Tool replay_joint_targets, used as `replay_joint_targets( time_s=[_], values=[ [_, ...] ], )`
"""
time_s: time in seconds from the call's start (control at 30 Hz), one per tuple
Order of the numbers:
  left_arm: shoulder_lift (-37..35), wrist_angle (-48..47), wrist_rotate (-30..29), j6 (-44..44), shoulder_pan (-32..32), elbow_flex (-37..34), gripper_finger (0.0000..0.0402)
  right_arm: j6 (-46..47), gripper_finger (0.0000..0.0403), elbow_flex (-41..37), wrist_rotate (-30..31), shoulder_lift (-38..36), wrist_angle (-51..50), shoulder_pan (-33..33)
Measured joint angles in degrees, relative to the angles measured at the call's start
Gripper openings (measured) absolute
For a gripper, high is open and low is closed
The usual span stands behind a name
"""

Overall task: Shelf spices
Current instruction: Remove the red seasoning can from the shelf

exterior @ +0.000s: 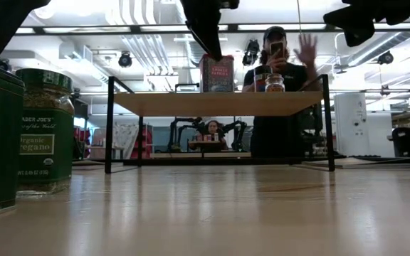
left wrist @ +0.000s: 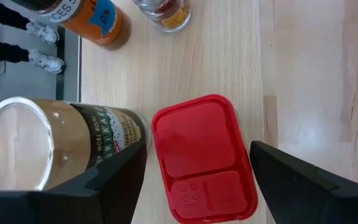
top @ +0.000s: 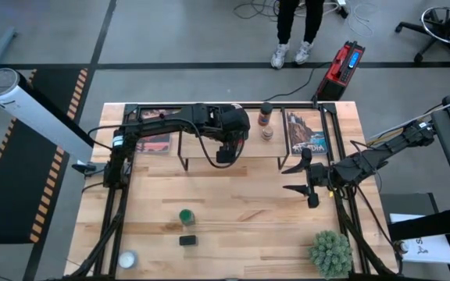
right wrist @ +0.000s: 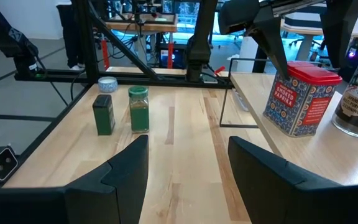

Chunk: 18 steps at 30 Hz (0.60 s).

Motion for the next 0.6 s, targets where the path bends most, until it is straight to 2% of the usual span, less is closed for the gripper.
replay_joint_targets(
  time_s=[0.6],
  values=[
    [0.0, -2.9, 0.1, -6.8, 0.0, 0.0, 0.0275, 0.0, 0.0199, 0.0, 0.0, 0.0, 0.3, 0.0]
  ],
)
